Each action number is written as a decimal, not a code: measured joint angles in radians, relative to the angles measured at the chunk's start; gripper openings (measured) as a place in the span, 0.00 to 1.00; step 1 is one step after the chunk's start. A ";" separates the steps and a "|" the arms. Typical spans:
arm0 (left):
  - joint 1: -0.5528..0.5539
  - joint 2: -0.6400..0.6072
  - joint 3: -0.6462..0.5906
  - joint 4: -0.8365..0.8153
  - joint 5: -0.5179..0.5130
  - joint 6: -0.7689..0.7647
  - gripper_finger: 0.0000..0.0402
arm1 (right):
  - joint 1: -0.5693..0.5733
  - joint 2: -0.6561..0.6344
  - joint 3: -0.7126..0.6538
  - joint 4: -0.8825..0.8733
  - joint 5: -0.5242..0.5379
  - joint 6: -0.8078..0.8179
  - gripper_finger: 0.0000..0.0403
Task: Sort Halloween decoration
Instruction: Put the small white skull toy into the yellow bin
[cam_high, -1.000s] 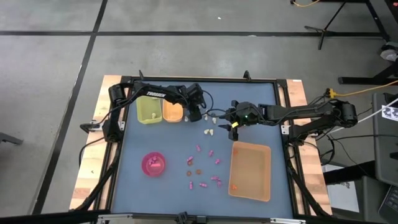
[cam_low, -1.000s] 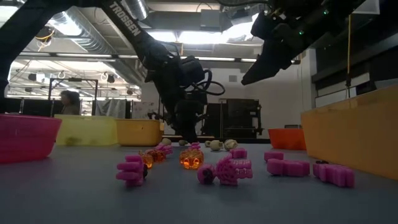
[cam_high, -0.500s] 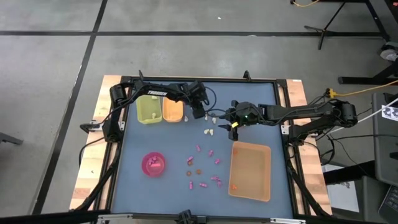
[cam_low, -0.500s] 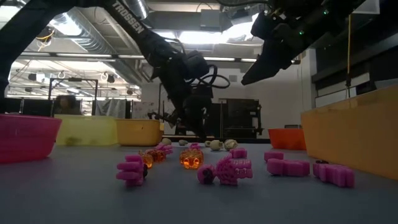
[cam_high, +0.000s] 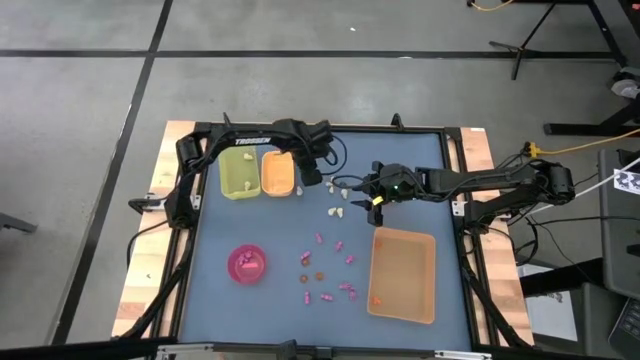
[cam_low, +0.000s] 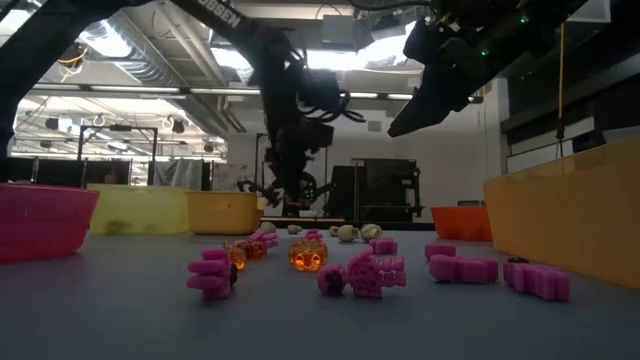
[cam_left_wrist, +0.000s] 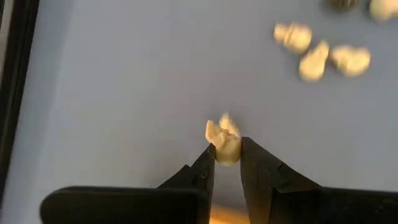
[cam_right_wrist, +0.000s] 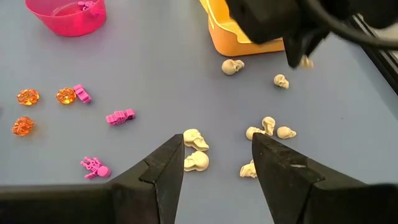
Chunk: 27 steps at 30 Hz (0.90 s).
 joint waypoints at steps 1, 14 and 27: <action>-0.002 0.000 0.019 -0.048 -0.012 0.000 0.11 | 0.000 0.000 0.000 0.000 0.000 0.000 0.46; -0.025 -0.002 0.085 -0.502 -0.218 -0.023 0.11 | 0.000 0.000 0.000 0.000 0.000 0.000 0.46; -0.025 -0.002 0.085 -0.536 -0.218 0.018 0.11 | 0.000 0.000 0.000 0.000 0.000 0.000 0.46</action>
